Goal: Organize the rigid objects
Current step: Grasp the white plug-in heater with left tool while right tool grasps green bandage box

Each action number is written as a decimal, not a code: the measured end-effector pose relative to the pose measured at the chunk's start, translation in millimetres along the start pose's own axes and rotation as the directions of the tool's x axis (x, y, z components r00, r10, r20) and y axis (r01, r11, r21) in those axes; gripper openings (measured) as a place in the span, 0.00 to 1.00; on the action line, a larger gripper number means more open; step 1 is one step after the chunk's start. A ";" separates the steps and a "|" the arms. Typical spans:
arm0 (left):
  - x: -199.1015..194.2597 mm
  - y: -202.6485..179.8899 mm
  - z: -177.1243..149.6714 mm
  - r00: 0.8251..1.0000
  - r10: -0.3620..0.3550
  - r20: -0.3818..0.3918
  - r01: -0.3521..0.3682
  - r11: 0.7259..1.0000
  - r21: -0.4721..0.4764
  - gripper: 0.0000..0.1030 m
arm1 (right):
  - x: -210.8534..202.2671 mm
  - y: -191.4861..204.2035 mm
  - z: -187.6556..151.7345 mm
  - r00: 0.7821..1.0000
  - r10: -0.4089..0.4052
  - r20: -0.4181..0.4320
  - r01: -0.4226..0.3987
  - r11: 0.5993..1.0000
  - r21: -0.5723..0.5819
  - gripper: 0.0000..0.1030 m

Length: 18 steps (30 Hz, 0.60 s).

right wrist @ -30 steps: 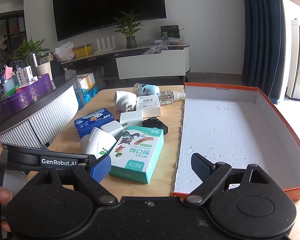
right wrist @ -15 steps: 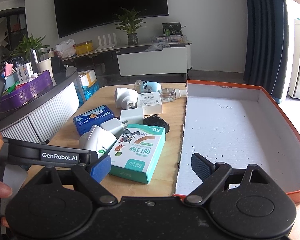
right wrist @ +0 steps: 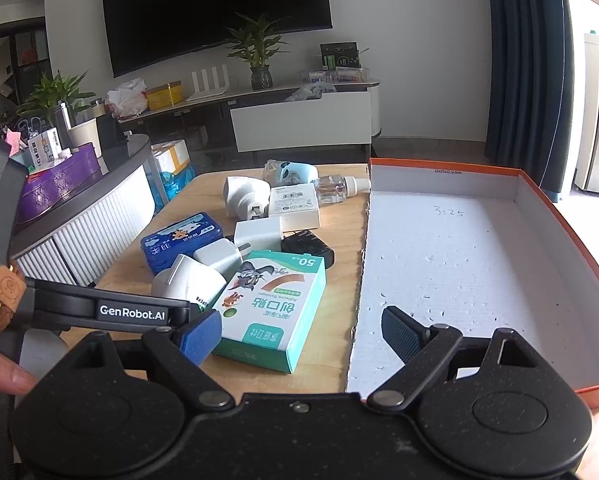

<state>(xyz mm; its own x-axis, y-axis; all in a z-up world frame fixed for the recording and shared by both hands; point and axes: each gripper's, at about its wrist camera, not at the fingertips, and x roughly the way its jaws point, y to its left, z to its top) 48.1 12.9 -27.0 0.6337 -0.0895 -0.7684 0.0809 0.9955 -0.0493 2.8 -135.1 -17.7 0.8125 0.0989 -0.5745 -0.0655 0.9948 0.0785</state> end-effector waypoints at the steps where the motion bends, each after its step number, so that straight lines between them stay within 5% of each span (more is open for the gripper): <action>1: 1.0 -0.3 0.8 1.000 0.000 0.000 0.000 1.000 0.005 1.00 | 0.8 -0.4 0.2 1.000 0.000 -0.001 0.000 1.000 0.003 0.99; 18: 28.7 3.1 5.1 0.998 -0.043 0.036 0.041 0.999 0.036 1.00 | 14.3 2.9 3.0 1.000 -0.019 -0.020 0.019 1.000 -0.011 0.99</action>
<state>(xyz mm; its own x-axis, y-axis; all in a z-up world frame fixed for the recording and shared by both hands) 70.4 13.2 -46.0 0.6570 -0.1331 -0.7421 0.1344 0.9892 -0.0583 15.9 -130.9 -23.2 0.8018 0.0801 -0.5923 -0.0563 0.9967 0.0585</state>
